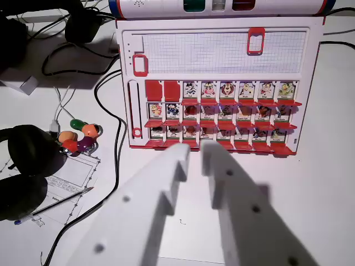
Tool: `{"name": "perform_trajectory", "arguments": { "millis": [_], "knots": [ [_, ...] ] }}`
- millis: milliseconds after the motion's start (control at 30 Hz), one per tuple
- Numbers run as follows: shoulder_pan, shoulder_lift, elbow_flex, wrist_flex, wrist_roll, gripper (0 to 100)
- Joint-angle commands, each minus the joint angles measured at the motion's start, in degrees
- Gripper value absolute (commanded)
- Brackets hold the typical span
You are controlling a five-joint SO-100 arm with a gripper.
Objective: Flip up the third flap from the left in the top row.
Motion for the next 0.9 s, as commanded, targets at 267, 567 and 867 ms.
{"name": "perform_trajectory", "arguments": {
  "millis": [267, 567, 867],
  "knots": [
    [0.62, 1.93, -1.93, 0.44, -0.09, 2],
    [0.97, 1.58, -1.23, 1.76, 0.26, 2],
    [1.23, -2.64, -4.13, 3.60, 1.41, 2]
  ]
}}
